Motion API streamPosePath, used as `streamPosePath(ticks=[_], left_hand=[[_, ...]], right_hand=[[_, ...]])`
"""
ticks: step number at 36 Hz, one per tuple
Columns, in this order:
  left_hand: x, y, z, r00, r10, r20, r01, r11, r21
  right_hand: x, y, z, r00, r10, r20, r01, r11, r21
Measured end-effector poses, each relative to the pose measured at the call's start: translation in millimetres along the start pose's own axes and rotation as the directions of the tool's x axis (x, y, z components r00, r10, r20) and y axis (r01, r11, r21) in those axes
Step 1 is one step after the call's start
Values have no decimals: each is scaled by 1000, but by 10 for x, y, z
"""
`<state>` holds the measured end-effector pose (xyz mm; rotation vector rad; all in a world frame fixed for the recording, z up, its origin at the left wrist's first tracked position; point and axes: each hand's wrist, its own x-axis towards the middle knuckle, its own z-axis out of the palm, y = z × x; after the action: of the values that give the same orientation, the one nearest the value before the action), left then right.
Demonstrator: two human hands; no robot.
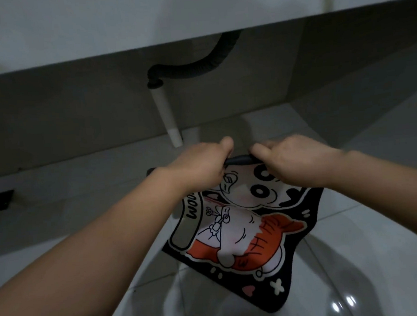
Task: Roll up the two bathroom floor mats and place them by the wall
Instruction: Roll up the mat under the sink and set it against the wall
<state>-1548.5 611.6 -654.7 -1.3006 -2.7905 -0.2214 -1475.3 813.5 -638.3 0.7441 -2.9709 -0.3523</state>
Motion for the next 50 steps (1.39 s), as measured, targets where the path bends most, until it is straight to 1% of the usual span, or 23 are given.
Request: streamPosePath(ticks=[2,4,7,11,14,17,19,21,23,24,26,28,29,31,32,34,36,38,39,40,43,45,50], left_hand=[[-11,-17,32,999,-2,34,4,999,-52],[-20,-51,42,999,30,29,-28,998,-61],[-16,-94,38,997,71,13,-70,995,-64],[-44,-48,-16,994,100,41,-95,990,-108],[-44,-45,-21,991,108,76,-100,990,-102],[-38,-60,1,993,103,61,-97,991,-93],[-42,-60,13,996,90,23,-88,993,-84],[-37,-62,23,996,84,-32,-86,994,-64],[-25,-46,27,994,80,-73,-85,995,-56],[-12,-33,31,994,72,-81,-77,995,-59],[19,-8,41,996,43,-78,-48,997,-63],[52,2,55,998,8,-60,-11,999,-52],[61,-3,63,999,-7,-48,5,999,-41],[58,-26,71,999,-29,-19,29,999,-16],[47,-44,71,999,-34,-1,34,999,0],[24,-83,67,999,-26,42,25,1000,16],[13,-108,56,995,-14,99,20,998,-58],[15,-111,46,988,-27,151,50,987,-155],[19,-106,44,987,-36,159,62,984,-165],[19,-103,40,987,-43,158,66,987,-146],[9,-110,11,986,-57,159,60,998,-13],[-6,-129,-6,987,-66,148,63,998,24],[-40,-111,15,999,-25,-34,26,999,32]], right_hand=[[-18,6,45,996,-83,-43,78,990,-115],[-38,8,24,983,-151,-110,125,970,-208],[-34,17,20,972,-184,-143,153,966,-206],[-42,44,54,965,-220,-146,185,958,-218],[-67,32,59,965,-212,-156,182,965,-188],[-67,23,97,967,-198,-159,174,973,-154],[-49,29,120,973,-160,-165,146,985,-95],[-23,13,104,987,-32,-155,38,999,36],[5,-1,74,986,134,-99,-112,973,204],[21,-5,68,981,185,-59,-165,955,247],[60,-14,57,976,217,36,-218,937,273],[85,-32,51,975,204,91,-220,950,223],[90,-39,56,979,187,81,-198,969,148],[66,-57,55,994,113,16,-112,993,-23],[41,-54,58,998,69,-9,-70,994,-80],[-8,-33,79,999,-6,-53,-1,992,-127],[-24,-36,95,995,-51,-83,37,985,-167],[-21,-51,92,990,-75,-120,52,981,-187],[-16,-59,85,988,-79,-132,53,980,-192],[-11,-63,80,987,-80,-143,51,979,-197],[7,-66,97,986,-77,-147,47,980,-194],[16,-57,118,987,-91,-131,64,978,-198],[8,71,116,985,-116,-131,83,969,-233]])
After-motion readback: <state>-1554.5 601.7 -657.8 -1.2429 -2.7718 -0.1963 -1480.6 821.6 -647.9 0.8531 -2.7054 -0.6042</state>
